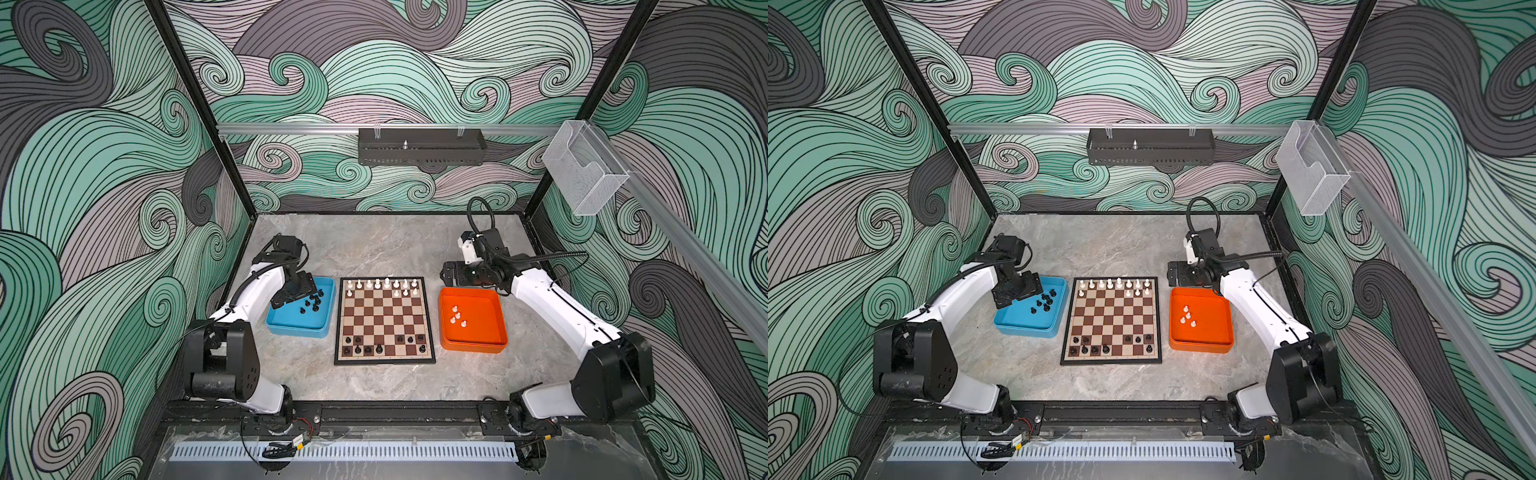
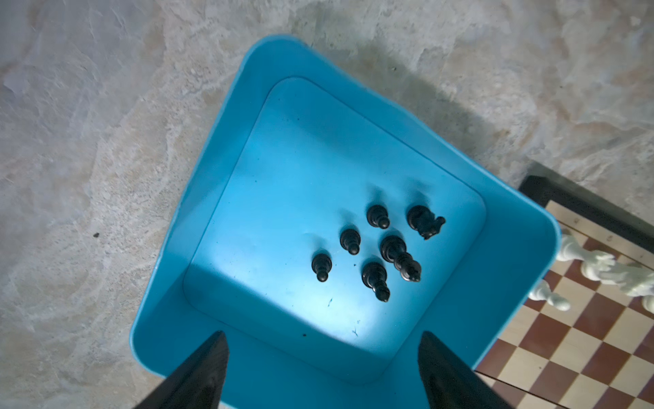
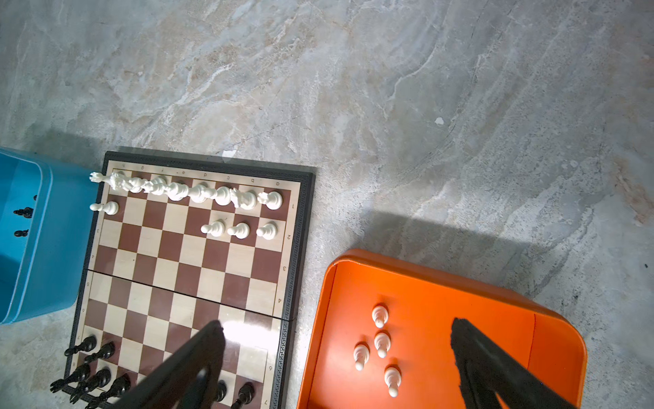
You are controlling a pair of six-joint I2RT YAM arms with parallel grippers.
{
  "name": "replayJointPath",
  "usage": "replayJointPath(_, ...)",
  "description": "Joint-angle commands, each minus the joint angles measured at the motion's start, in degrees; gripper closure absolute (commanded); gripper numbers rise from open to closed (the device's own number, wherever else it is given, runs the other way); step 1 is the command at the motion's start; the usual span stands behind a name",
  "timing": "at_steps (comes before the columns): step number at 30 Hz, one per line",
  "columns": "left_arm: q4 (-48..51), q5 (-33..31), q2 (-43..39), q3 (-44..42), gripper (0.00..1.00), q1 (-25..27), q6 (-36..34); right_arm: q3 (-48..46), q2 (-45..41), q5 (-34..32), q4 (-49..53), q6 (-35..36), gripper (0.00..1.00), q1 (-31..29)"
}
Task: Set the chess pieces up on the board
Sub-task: 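Return right gripper to orange tray while left gripper moves over blue tray, then lower the left gripper into the blue tray and grasp a black pawn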
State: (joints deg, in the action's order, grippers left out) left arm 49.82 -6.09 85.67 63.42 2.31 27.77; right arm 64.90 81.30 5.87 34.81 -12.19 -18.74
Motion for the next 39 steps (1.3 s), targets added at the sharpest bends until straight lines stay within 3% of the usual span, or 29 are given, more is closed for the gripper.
replayJointPath(1, -0.18, 0.79, -0.4, -0.08, 0.19, -0.66, 1.38, -0.47, -1.23, 1.68, -2.19, 0.5, 0.0, 0.65)
replayJointPath(13, -4.35, 2.6, 2.51, -3.78, 0.27, -2.57, 2.52, -2.02, 0.43, 3.8, -2.61, 0.23, 0.0, 1.93)
replayJointPath(18, -6.41, 3.13, 3.93, -4.44, 0.39, -2.66, 3.06, -2.59, 0.84, 4.75, -3.47, 0.1, 0.0, 2.13)
replayJointPath(26, -8.25, 2.94, 6.06, -5.41, 0.41, -2.66, 4.37, -2.98, 1.36, 5.2, -3.8, 0.31, 0.0, 2.42)
replayJointPath(34, -10.06, 4.56, 8.29, -6.11, 0.55, -2.66, 5.07, -3.2, 2.31, 5.65, -3.97, 0.32, 0.0, 2.45)
replayJointPath(39, -10.85, 5.16, 9.38, -6.27, 0.56, -2.61, 5.45, -3.29, 2.37, 5.51, -4.04, 0.5, 0.0, 2.61)
